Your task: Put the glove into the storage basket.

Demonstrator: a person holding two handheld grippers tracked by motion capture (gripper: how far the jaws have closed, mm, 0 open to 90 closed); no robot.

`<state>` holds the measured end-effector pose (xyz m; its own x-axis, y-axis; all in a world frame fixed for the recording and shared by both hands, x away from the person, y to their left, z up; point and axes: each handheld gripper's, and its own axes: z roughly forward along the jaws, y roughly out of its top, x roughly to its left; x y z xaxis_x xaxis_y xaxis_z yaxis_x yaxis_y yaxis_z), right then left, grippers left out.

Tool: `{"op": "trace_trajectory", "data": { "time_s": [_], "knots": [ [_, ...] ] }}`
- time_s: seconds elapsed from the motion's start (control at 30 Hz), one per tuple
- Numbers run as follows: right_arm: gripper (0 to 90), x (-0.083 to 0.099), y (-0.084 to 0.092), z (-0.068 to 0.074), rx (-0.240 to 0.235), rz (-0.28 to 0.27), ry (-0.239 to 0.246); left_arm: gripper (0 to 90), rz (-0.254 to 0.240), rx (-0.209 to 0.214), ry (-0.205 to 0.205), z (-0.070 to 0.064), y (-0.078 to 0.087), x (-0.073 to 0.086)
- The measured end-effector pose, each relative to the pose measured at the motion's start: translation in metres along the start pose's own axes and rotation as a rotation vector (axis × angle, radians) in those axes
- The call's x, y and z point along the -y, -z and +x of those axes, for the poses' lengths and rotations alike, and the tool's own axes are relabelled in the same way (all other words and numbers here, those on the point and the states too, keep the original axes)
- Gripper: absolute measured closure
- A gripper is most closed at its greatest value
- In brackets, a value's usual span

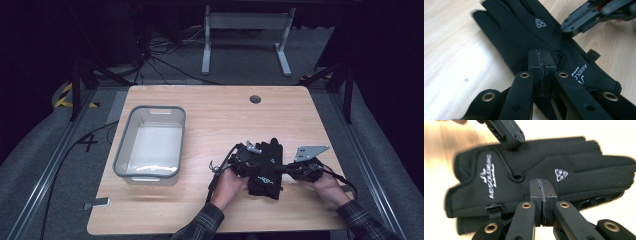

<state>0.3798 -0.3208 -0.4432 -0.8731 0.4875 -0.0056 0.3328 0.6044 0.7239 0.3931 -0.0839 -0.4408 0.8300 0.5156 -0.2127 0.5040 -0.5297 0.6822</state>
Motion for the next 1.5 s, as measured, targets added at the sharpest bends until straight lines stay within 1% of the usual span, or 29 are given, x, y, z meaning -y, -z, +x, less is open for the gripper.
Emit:
{"op": "trace_trajectory", "data": {
  "time_s": [0.07, 0.13, 0.2, 0.4, 0.43, 0.47, 0.57, 0.6, 0.67, 0.77, 0.87, 0.93, 1.0, 1.07, 1.17, 1.3, 1.33, 1.37, 1.4, 1.43, 1.47, 1.5],
  "knots": [
    [90.0, 0.003, -0.005, 0.001, 0.01, 0.038, 0.011, 89.4, 0.025, -0.008, -0.004, -0.002, -0.008, 0.001],
    [90.0, 0.004, -0.006, 0.0, 0.005, 0.038, 0.006, 89.4, 0.034, -0.018, -0.016, -0.002, -0.012, 0.001],
    [90.0, 0.005, -0.005, 0.0, 0.006, 0.043, 0.009, 89.5, 0.034, -0.012, -0.015, 0.0, -0.013, 0.001],
    [90.0, 0.005, -0.005, 0.002, -0.004, 0.046, 0.011, 89.5, 0.037, -0.015, -0.021, 0.001, -0.013, 0.002],
    [90.0, 0.004, -0.006, 0.003, -0.01, 0.042, 0.012, 89.5, 0.041, -0.016, -0.019, 0.001, -0.012, 0.002],
    [90.0, 0.004, -0.007, 0.006, -0.031, 0.042, 0.014, 89.4, 0.046, -0.015, -0.019, 0.002, -0.011, 0.002],
    [90.0, 0.003, -0.009, 0.008, -0.043, 0.039, 0.014, 89.4, 0.05, -0.023, -0.025, 0.003, -0.01, 0.002],
    [90.0, 0.003, -0.01, 0.01, -0.046, 0.037, 0.015, 89.5, 0.05, -0.021, -0.015, 0.004, -0.01, 0.002],
    [90.0, 0.001, -0.011, 0.013, -0.048, 0.043, 0.028, 89.4, 0.053, -0.028, -0.026, 0.005, -0.008, 0.002],
    [90.0, -0.004, -0.016, 0.019, -0.069, 0.044, 0.043, 89.5, 0.063, -0.046, -0.039, 0.007, -0.006, 0.002],
    [90.0, -0.006, -0.021, 0.023, -0.105, 0.03, 0.032, 89.5, 0.07, -0.045, -0.035, 0.01, -0.004, 0.002],
    [90.0, -0.008, -0.022, 0.026, -0.103, 0.038, 0.046, 89.5, 0.071, -0.051, -0.04, 0.01, -0.003, 0.002],
    [90.0, -0.011, -0.026, 0.03, -0.11, 0.037, 0.057, 89.6, 0.074, -0.057, -0.045, 0.011, -0.002, 0.002],
    [90.0, -0.014, -0.03, 0.033, -0.127, 0.04, 0.061, 89.5, 0.075, -0.057, -0.045, 0.013, -0.001, 0.003],
    [90.0, -0.017, -0.033, 0.037, -0.131, 0.041, 0.081, 89.5, 0.076, -0.052, -0.046, 0.015, 0.0, 0.003],
    [89.8, -0.017, -0.029, 0.037, -0.124, 0.042, 0.085, 88.5, 0.067, -0.049, -0.049, 0.016, 0.002, 0.003],
    [86.2, -0.016, -0.026, 0.036, -0.119, 0.034, 0.082, 87.2, 0.069, -0.046, -0.043, 0.016, 0.003, 0.003],
    [85.0, -0.016, -0.024, 0.036, -0.117, 0.032, 0.08, 85.9, 0.062, -0.047, -0.045, 0.017, 0.004, 0.003],
    [81.4, -0.012, -0.017, 0.033, -0.105, 0.017, 0.07, 83.1, 0.061, -0.042, -0.044, 0.018, 0.006, 0.002],
    [81.4, -0.012, -0.017, 0.033, -0.105, 0.017, 0.07, 81.0, 0.061, -0.042, -0.044, 0.018, 0.006, 0.002],
    [75.2, -0.008, -0.01, 0.031, -0.084, 0.015, 0.06, 77.5, 0.054, -0.039, -0.043, 0.018, 0.008, 0.002],
    [75.2, -0.008, -0.01, 0.031, -0.084, 0.015, 0.06, 74.1, 0.054, -0.039, -0.043, 0.018, 0.008, 0.002]
  ]
}}
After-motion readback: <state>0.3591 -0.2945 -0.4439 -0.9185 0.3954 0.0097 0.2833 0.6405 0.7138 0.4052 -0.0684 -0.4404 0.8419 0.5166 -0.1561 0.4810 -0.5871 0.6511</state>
